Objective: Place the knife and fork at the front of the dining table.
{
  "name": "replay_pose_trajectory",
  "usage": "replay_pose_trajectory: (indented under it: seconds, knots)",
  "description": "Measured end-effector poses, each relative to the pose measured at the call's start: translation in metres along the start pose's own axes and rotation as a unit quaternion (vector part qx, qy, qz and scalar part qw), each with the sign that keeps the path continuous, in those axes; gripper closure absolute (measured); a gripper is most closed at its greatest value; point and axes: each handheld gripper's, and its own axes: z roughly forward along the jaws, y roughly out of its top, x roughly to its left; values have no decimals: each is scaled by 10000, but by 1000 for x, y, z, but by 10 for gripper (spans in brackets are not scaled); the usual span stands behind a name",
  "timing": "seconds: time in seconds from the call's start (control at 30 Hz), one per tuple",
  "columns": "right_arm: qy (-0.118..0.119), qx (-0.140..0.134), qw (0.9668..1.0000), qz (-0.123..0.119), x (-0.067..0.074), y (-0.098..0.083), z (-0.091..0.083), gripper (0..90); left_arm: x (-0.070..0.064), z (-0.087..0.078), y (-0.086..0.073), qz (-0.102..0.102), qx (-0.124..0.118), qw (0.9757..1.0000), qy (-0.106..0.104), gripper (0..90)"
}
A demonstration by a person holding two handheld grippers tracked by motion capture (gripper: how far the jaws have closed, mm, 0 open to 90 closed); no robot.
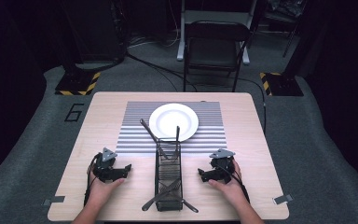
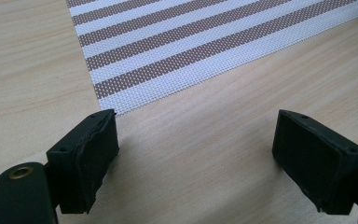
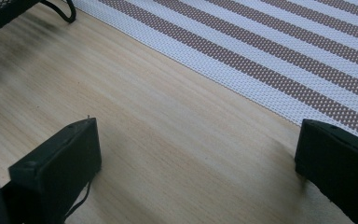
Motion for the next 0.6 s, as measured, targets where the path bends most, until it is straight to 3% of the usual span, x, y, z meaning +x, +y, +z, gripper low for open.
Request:
replay_pose_trajectory:
  seconds: [0.1,0.6]
  knots:
    - [-13,12,10000,-94,-1,0,0,0,0,0,0,-12,-14,10000,-9,144]
    - [-54,31,10000,21,1,0,0,0,1,0,1,33,1,10000,-34,145]
